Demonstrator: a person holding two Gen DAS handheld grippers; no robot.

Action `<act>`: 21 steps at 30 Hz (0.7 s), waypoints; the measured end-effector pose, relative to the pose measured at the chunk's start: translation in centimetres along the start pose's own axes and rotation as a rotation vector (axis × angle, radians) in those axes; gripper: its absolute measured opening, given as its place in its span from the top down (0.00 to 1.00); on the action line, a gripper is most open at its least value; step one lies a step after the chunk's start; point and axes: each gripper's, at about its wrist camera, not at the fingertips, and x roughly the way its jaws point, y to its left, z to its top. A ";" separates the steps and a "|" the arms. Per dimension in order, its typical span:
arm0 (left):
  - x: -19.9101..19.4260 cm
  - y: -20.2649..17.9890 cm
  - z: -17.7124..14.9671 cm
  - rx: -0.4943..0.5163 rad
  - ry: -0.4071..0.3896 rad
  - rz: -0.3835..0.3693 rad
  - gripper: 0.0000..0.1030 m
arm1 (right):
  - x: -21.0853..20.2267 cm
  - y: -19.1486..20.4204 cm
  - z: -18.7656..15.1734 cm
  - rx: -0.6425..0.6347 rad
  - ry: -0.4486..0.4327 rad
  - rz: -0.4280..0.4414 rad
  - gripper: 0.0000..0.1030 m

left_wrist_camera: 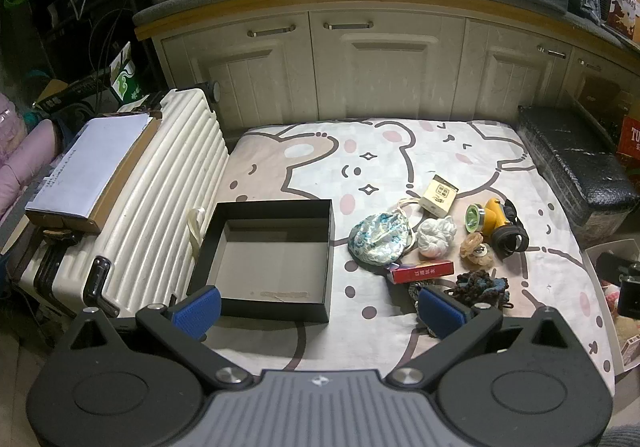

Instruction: Organize objects

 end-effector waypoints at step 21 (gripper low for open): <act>0.0 0.0 0.0 -0.001 0.001 -0.002 0.00 | 0.1 -0.1 -0.1 0.001 0.002 0.002 0.00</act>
